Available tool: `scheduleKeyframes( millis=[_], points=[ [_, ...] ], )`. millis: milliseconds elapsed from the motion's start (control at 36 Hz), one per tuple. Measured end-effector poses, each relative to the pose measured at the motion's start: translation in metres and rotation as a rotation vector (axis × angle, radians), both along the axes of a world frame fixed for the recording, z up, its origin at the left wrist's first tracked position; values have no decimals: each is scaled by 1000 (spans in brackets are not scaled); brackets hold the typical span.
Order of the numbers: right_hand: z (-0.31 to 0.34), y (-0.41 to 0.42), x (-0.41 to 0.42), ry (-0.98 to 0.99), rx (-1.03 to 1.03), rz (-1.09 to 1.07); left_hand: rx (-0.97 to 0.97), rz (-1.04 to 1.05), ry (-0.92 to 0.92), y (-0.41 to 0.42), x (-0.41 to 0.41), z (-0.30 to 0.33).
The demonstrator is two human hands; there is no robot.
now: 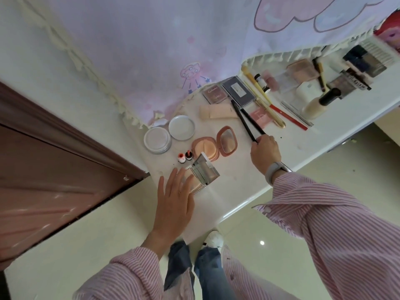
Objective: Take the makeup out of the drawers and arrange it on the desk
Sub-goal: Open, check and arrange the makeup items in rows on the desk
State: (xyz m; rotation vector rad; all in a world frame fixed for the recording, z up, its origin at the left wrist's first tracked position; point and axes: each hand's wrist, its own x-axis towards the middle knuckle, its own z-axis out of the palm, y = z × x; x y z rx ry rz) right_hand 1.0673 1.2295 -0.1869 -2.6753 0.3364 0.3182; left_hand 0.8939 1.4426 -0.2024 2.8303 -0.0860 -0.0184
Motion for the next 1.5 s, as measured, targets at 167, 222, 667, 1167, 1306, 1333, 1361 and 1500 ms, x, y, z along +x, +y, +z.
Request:
scheduleKeyframes(
  millis=[167, 222, 667, 1167, 1306, 1333, 1361, 1500],
  points=[
    [24, -15, -28, -107, 477, -186, -176, 104, -180, -9, 3, 24],
    [35, -21, -43, -162, 569, -197, -214, 107, -236, -12, 4, 31],
    [49, -44, -167, -4, 195, 620, 74, -147, -370, -40, -29, 53],
    [46, -3, -146, -179, -19, 1088, -43, -206, -118, -16, -42, 38],
    [40, -5, -142, -103, 21, 1121, -69, -199, -114, -14, -44, 32],
    [38, -5, -141, -80, 10, 1127, -60, -199, -131, -13, -44, 32],
    [38, -4, -139, -75, 4, 1138, -43, -199, -149, -12, -44, 32],
    [41, 1, -136, -60, 6, 1171, 38, -224, -237, -4, -43, 31]
  ],
)
